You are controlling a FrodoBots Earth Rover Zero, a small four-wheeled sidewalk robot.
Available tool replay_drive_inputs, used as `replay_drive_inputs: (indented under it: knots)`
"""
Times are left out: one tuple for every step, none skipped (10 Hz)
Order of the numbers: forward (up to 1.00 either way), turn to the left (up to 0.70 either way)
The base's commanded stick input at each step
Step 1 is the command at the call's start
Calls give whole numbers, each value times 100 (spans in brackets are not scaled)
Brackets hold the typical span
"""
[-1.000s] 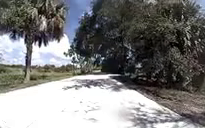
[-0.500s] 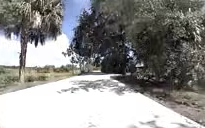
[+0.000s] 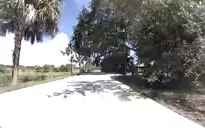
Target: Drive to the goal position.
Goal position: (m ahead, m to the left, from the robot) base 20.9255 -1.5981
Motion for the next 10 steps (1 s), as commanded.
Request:
replay_drive_inputs:
  knots:
    - [85, 0]
    - [85, 0]
    - [85, 0]
    - [85, 0]
    - [85, 0]
    - [85, 0]
    - [85, 0]
    - [85, 0]
    - [85, 0]
    - [85, 0]
